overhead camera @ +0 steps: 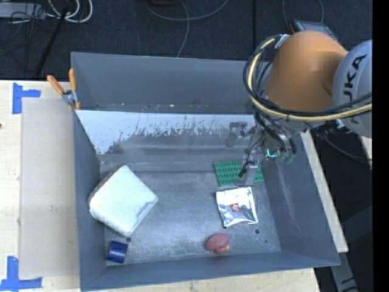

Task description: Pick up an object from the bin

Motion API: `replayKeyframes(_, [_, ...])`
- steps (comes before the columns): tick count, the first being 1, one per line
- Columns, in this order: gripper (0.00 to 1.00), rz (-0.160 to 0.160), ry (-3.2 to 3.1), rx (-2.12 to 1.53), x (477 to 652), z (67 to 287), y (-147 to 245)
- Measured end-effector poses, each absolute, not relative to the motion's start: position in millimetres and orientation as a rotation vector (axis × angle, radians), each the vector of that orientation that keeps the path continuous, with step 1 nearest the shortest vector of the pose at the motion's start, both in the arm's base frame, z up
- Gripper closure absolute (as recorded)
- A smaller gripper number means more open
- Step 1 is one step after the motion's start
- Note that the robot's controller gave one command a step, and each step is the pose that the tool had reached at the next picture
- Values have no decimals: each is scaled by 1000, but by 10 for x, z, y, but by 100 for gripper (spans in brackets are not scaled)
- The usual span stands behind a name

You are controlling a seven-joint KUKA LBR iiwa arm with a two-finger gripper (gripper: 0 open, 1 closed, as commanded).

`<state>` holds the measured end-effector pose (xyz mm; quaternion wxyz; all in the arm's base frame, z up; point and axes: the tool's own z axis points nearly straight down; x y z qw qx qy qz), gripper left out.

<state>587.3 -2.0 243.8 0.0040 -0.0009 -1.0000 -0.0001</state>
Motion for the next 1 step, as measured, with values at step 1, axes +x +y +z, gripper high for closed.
replayKeyframes(1, [0, -2, -3123, 268, 5778, 1118, -367])
